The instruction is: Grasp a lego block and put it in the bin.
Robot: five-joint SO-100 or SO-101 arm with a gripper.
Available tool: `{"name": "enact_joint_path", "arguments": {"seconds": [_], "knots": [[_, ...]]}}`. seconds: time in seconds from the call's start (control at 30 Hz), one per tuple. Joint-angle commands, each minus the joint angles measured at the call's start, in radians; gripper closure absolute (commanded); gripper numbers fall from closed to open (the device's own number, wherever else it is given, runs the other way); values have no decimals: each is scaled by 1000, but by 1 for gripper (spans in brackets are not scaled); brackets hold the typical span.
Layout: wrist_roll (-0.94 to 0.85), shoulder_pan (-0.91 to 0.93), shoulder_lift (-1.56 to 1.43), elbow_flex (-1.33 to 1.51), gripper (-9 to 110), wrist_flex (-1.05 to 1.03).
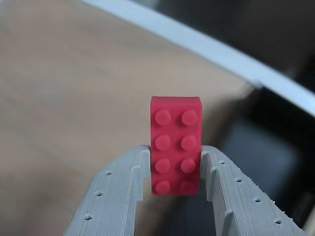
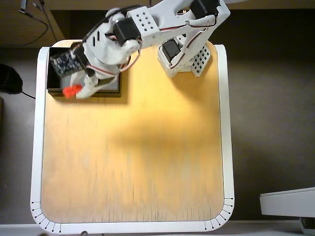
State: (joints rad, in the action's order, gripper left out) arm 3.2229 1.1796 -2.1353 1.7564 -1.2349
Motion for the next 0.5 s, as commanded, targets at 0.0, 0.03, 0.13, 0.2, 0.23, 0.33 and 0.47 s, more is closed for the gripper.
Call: {"name": "enact_joint_path", "arguments": {"seconds": [0.0,0.03,0.13,0.2,0.23,0.33,0.47], "knots": [[112,126,-66,-127,101,-114],[132,150,-63,-127,101,-130],[213,216,-60,-127,101,-176],[276,262,-52,-127,101,-190],[287,275,-44,-127,101,-190],[308,296,-17,-127,101,-189],[311,304,21,-127,101,-187]]}}
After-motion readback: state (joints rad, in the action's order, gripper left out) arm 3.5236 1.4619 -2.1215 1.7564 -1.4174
